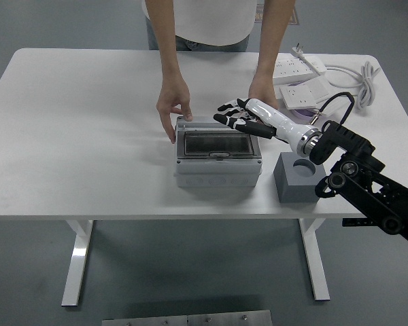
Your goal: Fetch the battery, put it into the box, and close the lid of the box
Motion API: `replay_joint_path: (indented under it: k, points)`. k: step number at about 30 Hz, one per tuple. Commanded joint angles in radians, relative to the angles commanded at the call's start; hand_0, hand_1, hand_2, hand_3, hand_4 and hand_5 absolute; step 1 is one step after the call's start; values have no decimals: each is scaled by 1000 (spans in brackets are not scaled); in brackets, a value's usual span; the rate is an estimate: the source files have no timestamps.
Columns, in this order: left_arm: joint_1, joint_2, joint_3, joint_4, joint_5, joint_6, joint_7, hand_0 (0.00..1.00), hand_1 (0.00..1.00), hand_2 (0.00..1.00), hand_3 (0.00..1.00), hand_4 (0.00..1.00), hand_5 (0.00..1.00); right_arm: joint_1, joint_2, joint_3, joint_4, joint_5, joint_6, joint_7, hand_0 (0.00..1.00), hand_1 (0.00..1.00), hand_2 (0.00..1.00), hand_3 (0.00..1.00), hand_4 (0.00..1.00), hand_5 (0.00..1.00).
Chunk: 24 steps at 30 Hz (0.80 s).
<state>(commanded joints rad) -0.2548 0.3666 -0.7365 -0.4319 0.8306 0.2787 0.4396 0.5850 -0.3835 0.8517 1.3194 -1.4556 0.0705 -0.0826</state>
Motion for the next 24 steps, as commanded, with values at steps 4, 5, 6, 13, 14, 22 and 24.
replay_joint_path:
  k: [4, 5, 6, 13, 14, 22, 24]
  points:
    - [1, -2, -1, 0, 0, -1, 1, 618, 697, 626, 602, 650, 61, -22, -4, 62, 4, -9, 22, -12, 729, 637, 751, 820, 964, 998]
    - [2, -3, -1, 0, 0, -2, 1, 618, 697, 626, 602, 650, 61, -27, -6, 75, 6, -8, 24, -13, 729, 637, 751, 820, 964, 998]
    - [2, -3, -1, 0, 0, -2, 1, 618, 697, 626, 602, 650, 61, -37, -8, 96, 7, -7, 28, -12, 729, 637, 751, 820, 964, 998]
    - [4, -7, 0, 1, -6, -6, 0, 618, 697, 622, 598, 649, 59, -129, -14, 251, 6, 65, 15, 59, 677, 614, 719, 775, 961, 998]
    - [4, -8, 0, 1, -6, -7, 0, 618, 697, 622, 598, 649, 59, -141, -12, 270, 3, 80, 12, 74, 677, 614, 719, 775, 961, 998]
    - [6, -12, 4, 2, -15, -14, -4, 618, 697, 621, 598, 649, 60, -226, 19, 419, -23, 221, -36, 236, 534, 537, 667, 726, 947, 998]
    - [7, -13, 5, 2, -18, -15, -4, 618, 697, 621, 598, 649, 60, -241, 30, 445, -30, 248, -54, 278, 534, 537, 667, 726, 947, 998]
